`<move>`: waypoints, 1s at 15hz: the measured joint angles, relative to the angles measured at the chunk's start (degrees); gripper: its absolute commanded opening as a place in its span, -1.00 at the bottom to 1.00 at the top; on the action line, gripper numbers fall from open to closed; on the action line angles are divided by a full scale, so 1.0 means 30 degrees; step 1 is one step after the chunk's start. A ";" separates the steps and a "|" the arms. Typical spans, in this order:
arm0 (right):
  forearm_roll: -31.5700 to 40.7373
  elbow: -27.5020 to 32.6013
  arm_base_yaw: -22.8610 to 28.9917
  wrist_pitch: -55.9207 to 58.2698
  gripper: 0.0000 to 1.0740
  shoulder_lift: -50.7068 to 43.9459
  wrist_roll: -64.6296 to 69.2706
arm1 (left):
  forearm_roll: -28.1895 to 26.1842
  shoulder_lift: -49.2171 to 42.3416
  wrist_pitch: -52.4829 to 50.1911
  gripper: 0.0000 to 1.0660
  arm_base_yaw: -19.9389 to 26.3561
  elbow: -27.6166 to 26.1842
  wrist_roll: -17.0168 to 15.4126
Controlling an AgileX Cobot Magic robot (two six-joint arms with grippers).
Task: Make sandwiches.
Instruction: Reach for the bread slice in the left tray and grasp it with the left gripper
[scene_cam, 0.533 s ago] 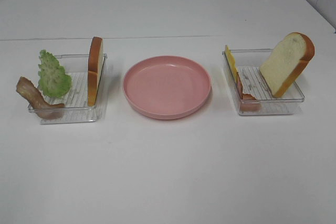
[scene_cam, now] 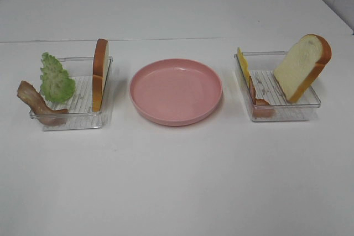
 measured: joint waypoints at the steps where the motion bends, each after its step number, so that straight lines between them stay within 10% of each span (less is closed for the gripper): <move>1: 0.0000 0.0000 0.0000 0.0000 0.24 0.0000 0.0000 | 0.0000 0.0000 0.0000 0.59 0.0000 0.0000 0.0000; 15: 0.0000 0.0000 0.0000 0.0000 0.24 0.0000 0.0000 | 0.0000 0.0000 0.0000 0.59 0.0000 0.0000 0.0019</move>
